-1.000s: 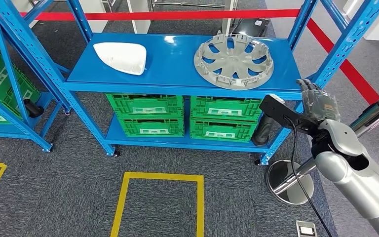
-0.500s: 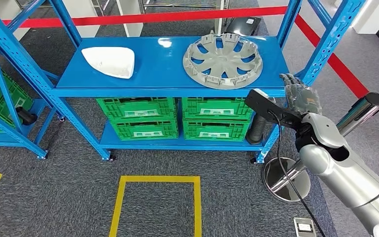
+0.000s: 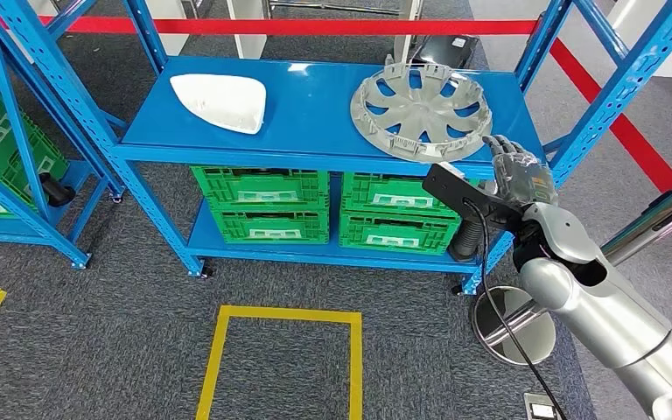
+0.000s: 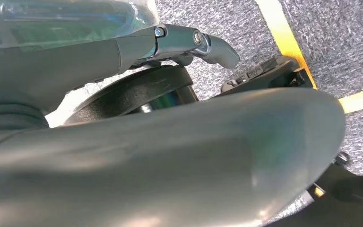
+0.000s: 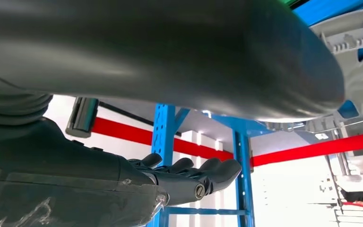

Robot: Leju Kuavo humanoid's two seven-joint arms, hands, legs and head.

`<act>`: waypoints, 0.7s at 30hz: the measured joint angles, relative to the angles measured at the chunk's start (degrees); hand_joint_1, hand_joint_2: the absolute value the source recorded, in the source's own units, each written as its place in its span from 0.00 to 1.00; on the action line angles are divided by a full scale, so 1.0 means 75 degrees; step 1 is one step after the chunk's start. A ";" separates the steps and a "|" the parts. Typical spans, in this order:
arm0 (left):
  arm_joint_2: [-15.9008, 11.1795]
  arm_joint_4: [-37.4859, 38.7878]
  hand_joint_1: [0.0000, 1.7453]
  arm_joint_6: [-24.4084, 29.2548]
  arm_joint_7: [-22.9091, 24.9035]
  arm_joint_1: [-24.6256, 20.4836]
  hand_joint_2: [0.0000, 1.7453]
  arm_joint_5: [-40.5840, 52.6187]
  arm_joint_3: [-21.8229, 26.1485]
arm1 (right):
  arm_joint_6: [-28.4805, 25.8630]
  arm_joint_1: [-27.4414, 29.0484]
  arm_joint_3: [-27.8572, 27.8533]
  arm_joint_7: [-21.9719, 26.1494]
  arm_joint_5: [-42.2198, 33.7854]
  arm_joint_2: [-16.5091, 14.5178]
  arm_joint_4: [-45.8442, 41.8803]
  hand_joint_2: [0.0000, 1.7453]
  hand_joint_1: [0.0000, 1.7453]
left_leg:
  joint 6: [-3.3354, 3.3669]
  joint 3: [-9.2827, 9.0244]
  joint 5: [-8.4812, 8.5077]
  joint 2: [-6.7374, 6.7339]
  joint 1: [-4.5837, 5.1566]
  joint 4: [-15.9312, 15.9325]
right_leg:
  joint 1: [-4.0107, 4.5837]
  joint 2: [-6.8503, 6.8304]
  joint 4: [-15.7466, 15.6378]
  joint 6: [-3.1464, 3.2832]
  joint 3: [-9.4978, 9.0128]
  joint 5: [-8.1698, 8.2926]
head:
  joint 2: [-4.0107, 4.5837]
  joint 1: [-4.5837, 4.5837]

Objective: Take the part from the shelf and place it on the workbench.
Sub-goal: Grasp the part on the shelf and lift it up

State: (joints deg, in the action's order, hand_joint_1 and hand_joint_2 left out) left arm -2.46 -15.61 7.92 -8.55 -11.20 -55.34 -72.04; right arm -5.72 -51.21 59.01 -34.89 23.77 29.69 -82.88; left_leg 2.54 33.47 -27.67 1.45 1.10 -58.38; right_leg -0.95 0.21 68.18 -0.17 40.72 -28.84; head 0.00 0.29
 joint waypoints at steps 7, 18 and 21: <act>0.0002 0.0003 0.00 0.0000 0.0039 0.0001 0.00 0.0096 -0.0001 | -0.0051 -0.0130 0.0067 0.0016 -0.0053 -0.0125 0.0121 0.00 0.00 | -0.0243 0.0017 -0.0147 -0.0010 0.0039 -0.0075 | 0.0032 0.0002 -0.1286 0.0231 -0.0612 0.0338 | 0.0000 -0.0017; -0.0033 0.0003 0.00 0.0060 0.0030 -0.0027 0.00 0.0112 0.0000 | -0.0125 -0.0134 0.0190 0.0022 -0.0164 -0.0248 0.0261 0.00 0.00 | -0.0500 0.0191 0.0126 -0.0012 -0.0137 -0.0215 | -0.0057 0.0045 -0.1248 0.0073 -0.0828 0.0149 | 0.0000 -0.0161; 0.0018 0.0003 0.00 0.0199 -0.0034 0.0006 0.00 0.0110 0.0002 | -0.0144 -0.0126 0.0194 0.0020 -0.0165 -0.0240 0.0278 0.00 0.00 | -0.0250 0.0129 0.0039 -0.0005 -0.0125 -0.0075 | -0.0056 0.0049 -0.1253 -0.0056 -0.0794 0.0135 | 0.0000 -0.0139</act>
State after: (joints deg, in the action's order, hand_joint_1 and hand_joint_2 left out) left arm -2.33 -15.58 9.41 -8.80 -11.15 -54.51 -72.02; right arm -6.80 -52.16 60.46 -34.74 22.53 27.89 -80.79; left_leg 0.66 34.45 -27.38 1.41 0.16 -58.94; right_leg -1.37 0.58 58.78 -0.59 34.76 -27.83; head 0.00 -0.75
